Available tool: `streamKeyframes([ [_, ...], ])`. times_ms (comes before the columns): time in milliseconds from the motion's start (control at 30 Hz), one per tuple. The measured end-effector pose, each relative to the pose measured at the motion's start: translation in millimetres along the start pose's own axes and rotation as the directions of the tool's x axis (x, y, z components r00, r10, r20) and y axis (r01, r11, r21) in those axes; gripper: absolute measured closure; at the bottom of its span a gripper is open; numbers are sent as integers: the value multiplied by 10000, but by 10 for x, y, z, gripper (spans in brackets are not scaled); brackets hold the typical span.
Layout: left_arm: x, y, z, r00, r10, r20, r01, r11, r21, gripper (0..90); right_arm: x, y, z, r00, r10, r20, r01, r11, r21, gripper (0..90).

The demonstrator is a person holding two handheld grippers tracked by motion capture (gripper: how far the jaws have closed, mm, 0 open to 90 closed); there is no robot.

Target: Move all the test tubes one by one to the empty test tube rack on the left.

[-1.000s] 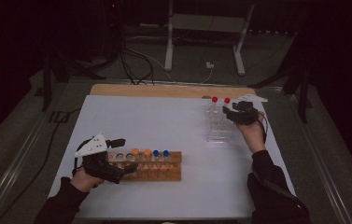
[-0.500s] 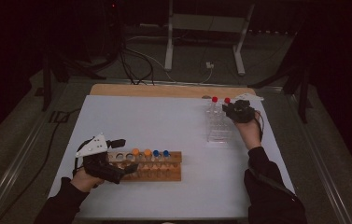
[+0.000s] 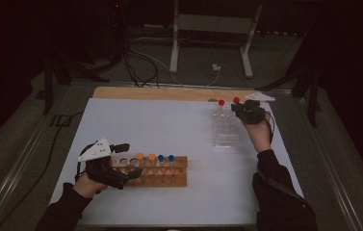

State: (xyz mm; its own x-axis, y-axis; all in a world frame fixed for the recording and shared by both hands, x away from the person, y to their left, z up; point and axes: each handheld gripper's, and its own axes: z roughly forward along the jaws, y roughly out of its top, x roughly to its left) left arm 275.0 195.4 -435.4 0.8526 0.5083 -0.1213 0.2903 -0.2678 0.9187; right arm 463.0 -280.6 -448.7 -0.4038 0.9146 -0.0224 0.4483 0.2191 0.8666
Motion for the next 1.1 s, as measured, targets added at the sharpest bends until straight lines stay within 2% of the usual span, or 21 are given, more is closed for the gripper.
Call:
streamKeyframes([
  [167, -5, 8, 7, 10000, -42, 65, 42, 10000, 51, 5, 9, 71, -135, 9999, -124, -4, 124, 9996, -250, 745],
  [300, -16, 27, 8, 10000, -4, -34, 4, 10000, 51, 6, 21, 123, -229, 9997, -245, -98, 241, 9990, -367, 745],
  [467, -27, 59, 4, 10000, 1, 37, -1, 10000, 39, 6, 62, 201, -349, 9992, -304, -277, 285, 9974, -663, 745],
  [733, -40, 133, 23, 9997, 71, 233, -75, 9998, 159, 6, 267, 257, -478, 9942, -675, -835, 607, 9949, -812, 745],
  [900, -12, 206, 45, 9992, 44, 388, -52, 9998, 196, 6, 444, 240, -504, 9855, -995, -1376, 901, 9932, -733, 745],
  [1100, 17, 324, 113, 9985, 130, 529, -145, 9995, 286, 6, 691, 196, -526, 9670, -1503, -2058, 1391, 9880, -679, 745],
])
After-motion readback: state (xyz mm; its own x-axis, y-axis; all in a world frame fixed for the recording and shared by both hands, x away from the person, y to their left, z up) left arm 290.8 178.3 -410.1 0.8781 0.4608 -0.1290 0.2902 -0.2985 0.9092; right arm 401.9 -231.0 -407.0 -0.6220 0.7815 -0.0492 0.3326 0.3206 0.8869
